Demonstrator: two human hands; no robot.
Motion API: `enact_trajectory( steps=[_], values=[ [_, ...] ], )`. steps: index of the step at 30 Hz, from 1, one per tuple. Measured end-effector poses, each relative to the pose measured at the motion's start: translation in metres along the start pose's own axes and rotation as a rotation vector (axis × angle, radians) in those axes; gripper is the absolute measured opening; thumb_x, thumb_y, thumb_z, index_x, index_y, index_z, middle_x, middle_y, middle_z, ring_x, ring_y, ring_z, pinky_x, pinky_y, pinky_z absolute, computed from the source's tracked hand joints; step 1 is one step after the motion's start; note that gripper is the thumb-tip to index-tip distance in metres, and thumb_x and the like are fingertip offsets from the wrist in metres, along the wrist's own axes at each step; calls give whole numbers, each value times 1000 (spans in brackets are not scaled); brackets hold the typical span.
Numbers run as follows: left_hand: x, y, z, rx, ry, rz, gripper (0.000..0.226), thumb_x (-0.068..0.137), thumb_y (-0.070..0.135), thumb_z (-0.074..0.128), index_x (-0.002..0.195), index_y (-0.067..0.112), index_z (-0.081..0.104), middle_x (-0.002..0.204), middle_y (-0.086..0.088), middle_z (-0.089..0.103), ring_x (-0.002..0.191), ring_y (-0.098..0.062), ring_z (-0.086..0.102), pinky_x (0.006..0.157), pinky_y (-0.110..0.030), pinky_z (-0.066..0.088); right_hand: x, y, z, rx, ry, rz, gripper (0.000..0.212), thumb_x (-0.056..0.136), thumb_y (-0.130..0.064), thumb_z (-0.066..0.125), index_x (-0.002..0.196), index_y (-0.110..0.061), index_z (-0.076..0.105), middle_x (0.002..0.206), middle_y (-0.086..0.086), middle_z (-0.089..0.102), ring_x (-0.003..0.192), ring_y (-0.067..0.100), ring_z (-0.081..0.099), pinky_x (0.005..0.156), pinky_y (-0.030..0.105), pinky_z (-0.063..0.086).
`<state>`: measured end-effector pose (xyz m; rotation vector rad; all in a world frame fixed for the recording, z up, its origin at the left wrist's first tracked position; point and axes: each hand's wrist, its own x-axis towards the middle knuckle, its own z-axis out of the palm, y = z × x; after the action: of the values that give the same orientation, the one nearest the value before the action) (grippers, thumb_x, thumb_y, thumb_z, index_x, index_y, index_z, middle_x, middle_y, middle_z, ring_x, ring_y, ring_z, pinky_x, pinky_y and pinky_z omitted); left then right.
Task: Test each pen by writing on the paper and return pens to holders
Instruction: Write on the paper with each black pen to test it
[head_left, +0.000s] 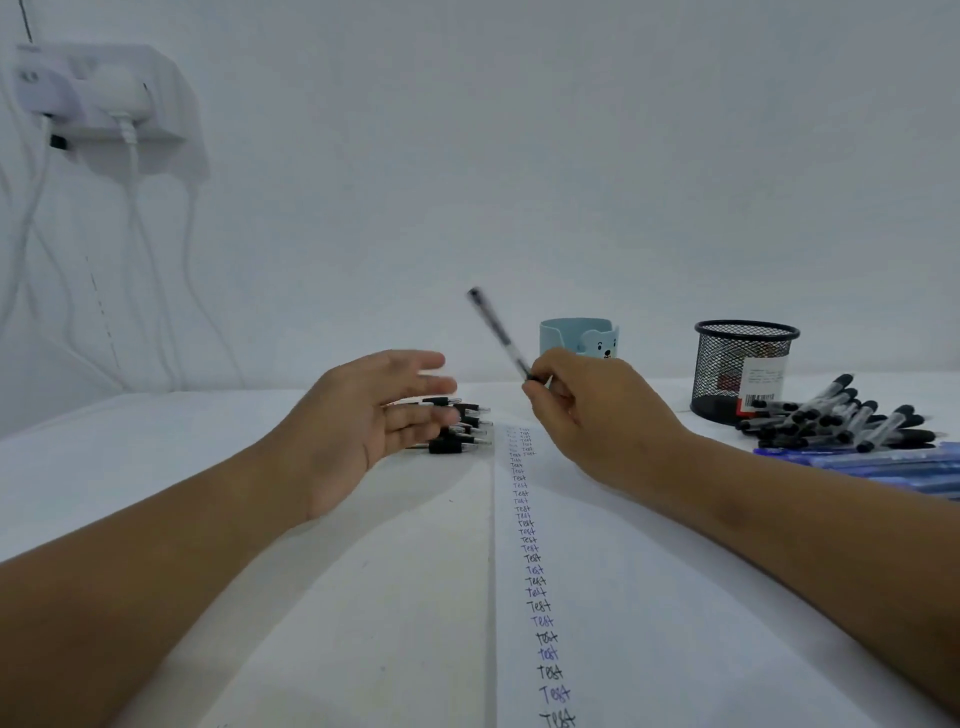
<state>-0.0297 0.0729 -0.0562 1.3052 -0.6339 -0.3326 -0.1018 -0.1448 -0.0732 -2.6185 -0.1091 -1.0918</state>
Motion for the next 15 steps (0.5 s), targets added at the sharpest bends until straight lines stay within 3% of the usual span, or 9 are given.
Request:
enact_trajectory(
  steps=[3,5,10,15],
  values=[
    [-5,-15,-1,743,-154,185,11,93,16,70,97,24,78,98,10,75,85,-2,67,74,-16,50,2,-1,3,442,-9,292,12,93,-14,56,82,-11,61,67,11,66,56,14,55,55,27,45],
    [-4,-19,2,976,-248,228,11,89,26,75,95,34,78,101,18,73,90,-1,66,74,-13,48,3,0,4,608,-109,433,10,90,-11,58,81,-8,62,67,11,65,56,19,59,48,28,46],
    [1,-22,3,1028,-359,214,11,89,32,73,98,38,78,112,26,69,106,-5,63,79,-14,49,9,7,1,748,-264,565,13,84,-3,66,72,-8,65,65,13,64,50,19,49,43,22,36],
    [3,-23,0,1031,-360,211,11,88,32,75,97,39,78,113,28,67,106,-2,62,78,-12,48,10,6,4,589,-309,544,16,81,-12,67,66,-11,63,64,9,68,47,13,52,47,21,38]
  ],
)
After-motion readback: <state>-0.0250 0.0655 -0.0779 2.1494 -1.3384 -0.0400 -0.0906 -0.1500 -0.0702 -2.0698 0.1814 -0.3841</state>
